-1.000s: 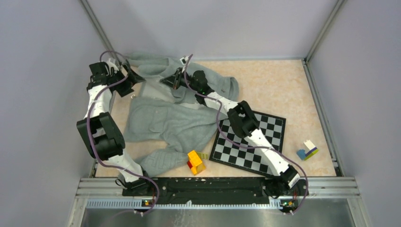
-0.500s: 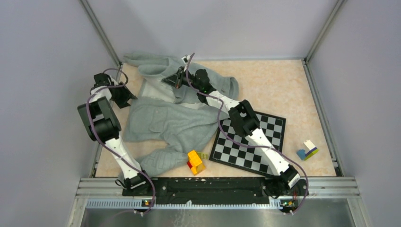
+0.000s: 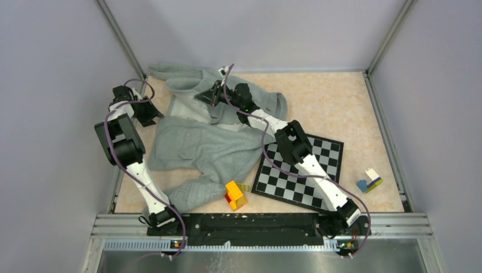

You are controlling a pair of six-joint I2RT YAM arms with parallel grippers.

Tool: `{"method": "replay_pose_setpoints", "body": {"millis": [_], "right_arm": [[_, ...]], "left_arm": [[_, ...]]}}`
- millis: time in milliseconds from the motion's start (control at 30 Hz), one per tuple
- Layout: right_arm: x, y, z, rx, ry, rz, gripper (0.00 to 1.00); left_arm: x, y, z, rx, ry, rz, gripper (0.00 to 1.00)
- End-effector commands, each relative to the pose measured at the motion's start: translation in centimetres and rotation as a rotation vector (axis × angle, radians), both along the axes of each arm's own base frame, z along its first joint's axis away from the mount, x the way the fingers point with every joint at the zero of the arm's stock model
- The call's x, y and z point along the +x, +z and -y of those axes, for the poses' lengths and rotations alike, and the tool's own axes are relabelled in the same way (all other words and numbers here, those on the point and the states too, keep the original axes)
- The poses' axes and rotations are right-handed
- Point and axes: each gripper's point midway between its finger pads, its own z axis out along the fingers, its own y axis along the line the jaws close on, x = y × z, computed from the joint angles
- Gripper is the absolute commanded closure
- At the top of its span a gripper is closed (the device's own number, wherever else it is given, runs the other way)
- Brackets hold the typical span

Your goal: Zip up the jacket

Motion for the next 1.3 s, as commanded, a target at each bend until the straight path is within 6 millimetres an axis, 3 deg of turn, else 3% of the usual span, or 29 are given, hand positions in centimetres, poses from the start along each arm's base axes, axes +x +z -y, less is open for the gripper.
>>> {"method": "replay_pose_setpoints", "body": {"millis": [0,167,300,433,700,1000,1133,1267], "right_arm": [[-0.7,1.9,-0.3,0.043,0.016,0.048,1.00],[-0.7,2.1,-0.3,0.043,0.015,0.050,1.00],[-0.7,2.2,-0.3,0.045,0.015,0.050,1.00],[-0.8,2.5,-0.3,0.049,0.014,0.052,1.00],[-0.7,2.1,-0.3,0.043,0.013,0.047,1.00],[-0.7,2.5,-0.5,0.041,0.007,0.055,1.00],[-0.8,2.5,-0.8,0.036,0.005,0.059,1.00],[-0.8,2.5,-0.8,0.034,0.005,0.060,1.00]], "left_arm": [[0.5,-1.0,0.7,-0.058,-0.035,0.009,0.45],[0.3,-2.0,1.3,-0.092,-0.044,0.001,0.56],[1.0,-1.0,2.4,-0.153,-0.077,0.074,0.73],[1.3,0.0,2.8,-0.186,-0.086,0.118,0.78],[1.3,1.6,3.2,-0.263,-0.082,0.181,0.70],[1.0,3.9,2.8,-0.249,-0.050,0.257,0.73],[0.9,4.8,2.8,-0.232,-0.041,0.296,0.65],[0.8,4.5,3.1,-0.257,-0.050,0.291,0.65]]}}
